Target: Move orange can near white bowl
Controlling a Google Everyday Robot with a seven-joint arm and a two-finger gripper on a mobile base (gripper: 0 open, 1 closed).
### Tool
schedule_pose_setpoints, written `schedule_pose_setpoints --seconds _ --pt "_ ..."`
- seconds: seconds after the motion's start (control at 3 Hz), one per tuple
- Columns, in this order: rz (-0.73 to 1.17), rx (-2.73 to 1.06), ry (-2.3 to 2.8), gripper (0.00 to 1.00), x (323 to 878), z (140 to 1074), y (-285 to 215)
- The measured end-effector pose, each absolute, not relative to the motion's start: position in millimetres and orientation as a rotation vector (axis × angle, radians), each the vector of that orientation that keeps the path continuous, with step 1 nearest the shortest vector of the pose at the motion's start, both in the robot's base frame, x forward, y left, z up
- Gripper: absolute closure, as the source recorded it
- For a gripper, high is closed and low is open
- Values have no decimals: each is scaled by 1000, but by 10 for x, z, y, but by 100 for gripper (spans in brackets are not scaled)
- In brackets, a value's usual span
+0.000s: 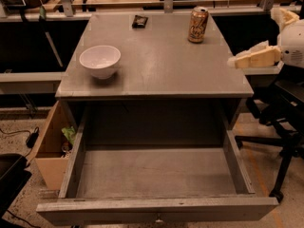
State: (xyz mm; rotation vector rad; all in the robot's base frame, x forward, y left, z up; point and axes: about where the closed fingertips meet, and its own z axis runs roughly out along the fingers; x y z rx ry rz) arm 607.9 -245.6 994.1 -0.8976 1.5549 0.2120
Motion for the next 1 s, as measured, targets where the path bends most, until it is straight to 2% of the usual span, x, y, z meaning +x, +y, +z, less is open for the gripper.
schedule_pose_setpoints --seconds 0.33,0.67,1.0 --pt "224 -880 1543 0 6129 9921 -2421" --pt "265 -806 1513 0 6496 9811 -2313" --pt "276 -723 1470 0 7091 9704 -2312"
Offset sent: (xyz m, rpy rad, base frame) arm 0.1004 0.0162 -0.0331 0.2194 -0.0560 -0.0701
